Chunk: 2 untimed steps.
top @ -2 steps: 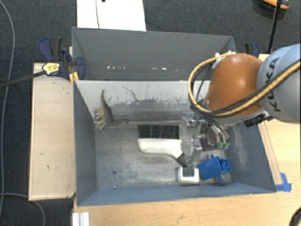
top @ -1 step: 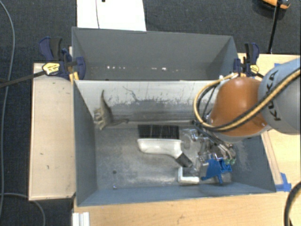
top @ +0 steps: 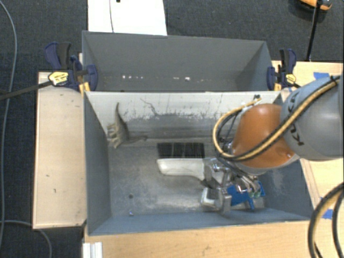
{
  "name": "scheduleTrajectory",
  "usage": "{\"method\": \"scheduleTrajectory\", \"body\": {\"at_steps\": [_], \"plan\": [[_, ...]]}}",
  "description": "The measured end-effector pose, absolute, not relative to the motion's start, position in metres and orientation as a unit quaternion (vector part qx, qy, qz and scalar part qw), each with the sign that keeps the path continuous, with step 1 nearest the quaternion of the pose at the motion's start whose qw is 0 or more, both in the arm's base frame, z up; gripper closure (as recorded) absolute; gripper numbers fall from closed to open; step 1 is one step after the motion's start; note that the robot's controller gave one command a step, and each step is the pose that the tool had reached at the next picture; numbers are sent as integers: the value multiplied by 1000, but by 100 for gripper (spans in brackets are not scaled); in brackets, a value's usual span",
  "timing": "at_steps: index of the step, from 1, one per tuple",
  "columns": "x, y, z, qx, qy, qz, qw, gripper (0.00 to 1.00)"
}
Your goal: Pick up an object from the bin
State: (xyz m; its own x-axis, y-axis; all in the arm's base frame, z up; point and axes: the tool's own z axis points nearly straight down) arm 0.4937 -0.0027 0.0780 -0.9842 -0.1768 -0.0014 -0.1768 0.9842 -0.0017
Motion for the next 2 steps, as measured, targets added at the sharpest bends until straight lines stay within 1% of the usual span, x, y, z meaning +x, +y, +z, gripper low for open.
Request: {"method": "scheduleTrajectory", "body": {"at_steps": [1, 2], "plan": [[548, -6, 104, -118, 993, 1, -2, 0], [569, -31, 124, -157, 988, 0, 6, 0]]}}
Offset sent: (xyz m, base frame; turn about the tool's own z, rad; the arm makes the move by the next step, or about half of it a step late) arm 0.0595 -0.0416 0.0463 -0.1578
